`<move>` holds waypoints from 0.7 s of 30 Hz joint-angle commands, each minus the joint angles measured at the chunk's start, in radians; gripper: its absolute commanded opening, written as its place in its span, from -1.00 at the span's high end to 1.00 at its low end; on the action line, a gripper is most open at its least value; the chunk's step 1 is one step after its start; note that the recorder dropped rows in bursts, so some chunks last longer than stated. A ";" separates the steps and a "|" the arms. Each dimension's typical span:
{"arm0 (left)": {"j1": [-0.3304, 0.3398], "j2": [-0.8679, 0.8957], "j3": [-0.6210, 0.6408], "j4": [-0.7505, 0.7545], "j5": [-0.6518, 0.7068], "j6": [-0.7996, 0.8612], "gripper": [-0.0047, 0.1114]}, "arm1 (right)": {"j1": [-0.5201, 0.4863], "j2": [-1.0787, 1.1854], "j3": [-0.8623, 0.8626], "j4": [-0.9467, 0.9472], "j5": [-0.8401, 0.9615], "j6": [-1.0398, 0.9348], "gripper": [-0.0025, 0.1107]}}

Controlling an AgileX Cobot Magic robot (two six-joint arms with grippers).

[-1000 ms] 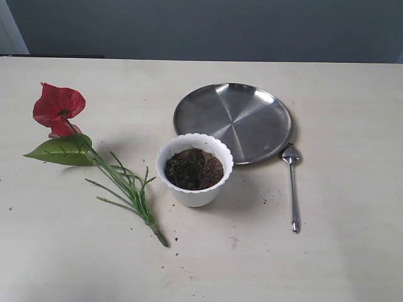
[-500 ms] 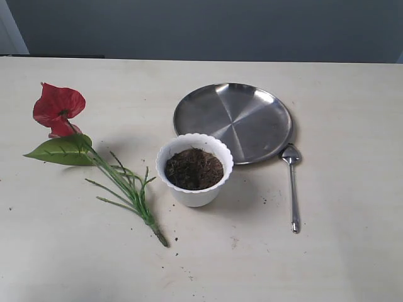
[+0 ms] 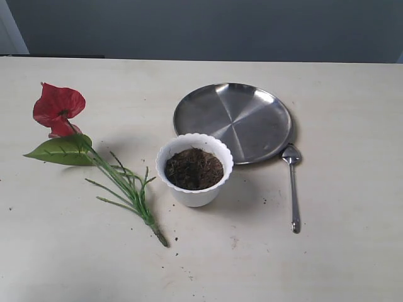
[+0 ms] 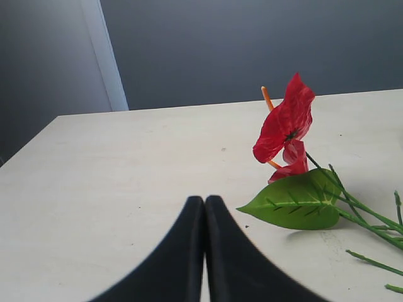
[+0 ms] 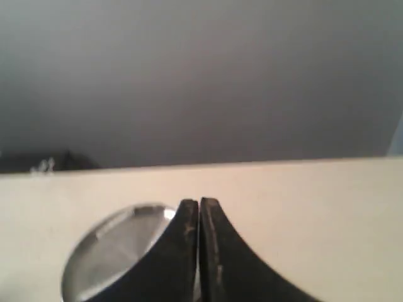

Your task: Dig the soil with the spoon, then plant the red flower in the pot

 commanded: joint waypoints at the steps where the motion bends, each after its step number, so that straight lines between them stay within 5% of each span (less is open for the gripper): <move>1: -0.007 -0.005 -0.004 -0.008 -0.003 -0.002 0.91 | 0.081 0.274 -0.183 -0.012 0.332 -0.087 0.93; 8: -0.007 -0.005 -0.004 -0.008 -0.003 -0.002 0.91 | 0.136 0.611 -0.185 0.030 0.527 -0.095 0.93; 21: -0.007 -0.005 -0.004 -0.008 -0.003 -0.002 0.91 | 0.136 0.807 0.067 0.157 0.129 -0.103 0.87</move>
